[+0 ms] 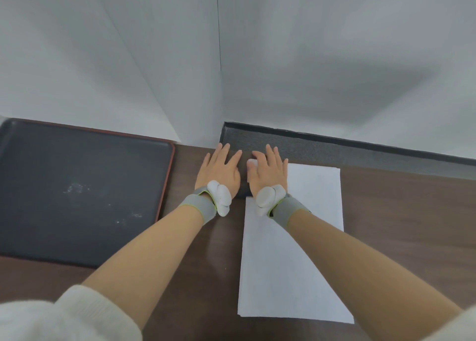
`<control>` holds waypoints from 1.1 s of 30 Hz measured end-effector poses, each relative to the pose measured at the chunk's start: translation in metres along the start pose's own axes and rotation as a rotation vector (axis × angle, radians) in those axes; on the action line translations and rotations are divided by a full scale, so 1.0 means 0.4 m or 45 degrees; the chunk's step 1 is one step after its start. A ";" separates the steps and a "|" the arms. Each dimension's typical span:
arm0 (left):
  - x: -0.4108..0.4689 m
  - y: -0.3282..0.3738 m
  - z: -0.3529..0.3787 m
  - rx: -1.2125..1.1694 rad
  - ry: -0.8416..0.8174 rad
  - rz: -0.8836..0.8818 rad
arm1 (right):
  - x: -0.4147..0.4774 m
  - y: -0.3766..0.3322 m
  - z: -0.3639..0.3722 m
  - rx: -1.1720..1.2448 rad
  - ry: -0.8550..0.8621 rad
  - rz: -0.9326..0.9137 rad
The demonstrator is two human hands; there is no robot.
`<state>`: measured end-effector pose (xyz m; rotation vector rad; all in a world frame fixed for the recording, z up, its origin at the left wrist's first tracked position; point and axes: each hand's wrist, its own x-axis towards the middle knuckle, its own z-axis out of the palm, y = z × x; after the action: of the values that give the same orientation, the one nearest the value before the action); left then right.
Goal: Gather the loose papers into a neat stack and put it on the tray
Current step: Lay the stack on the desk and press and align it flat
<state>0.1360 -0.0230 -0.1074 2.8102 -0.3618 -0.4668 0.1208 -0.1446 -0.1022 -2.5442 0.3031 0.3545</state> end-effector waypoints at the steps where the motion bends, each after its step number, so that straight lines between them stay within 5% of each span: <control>1: 0.001 0.001 -0.002 -0.014 0.003 -0.013 | -0.002 0.000 -0.008 0.107 0.027 0.018; 4: -0.005 0.001 -0.012 -0.063 -0.011 -0.055 | -0.026 0.015 -0.033 0.280 0.116 0.017; 11: -0.049 0.019 -0.032 -0.197 0.137 0.100 | -0.150 0.141 -0.056 0.167 0.252 0.003; 17: -0.098 0.008 -0.034 -0.067 -0.212 0.217 | -0.214 0.239 -0.018 -0.200 -0.025 0.015; 33: -0.273 0.009 -0.005 -0.072 -0.344 0.287 | -0.187 0.259 -0.021 -0.322 -0.119 0.006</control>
<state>0.0358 0.0054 -0.0743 2.6128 -0.7000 -0.7920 0.0226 -0.2242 -0.1228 -2.7629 0.2416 0.5428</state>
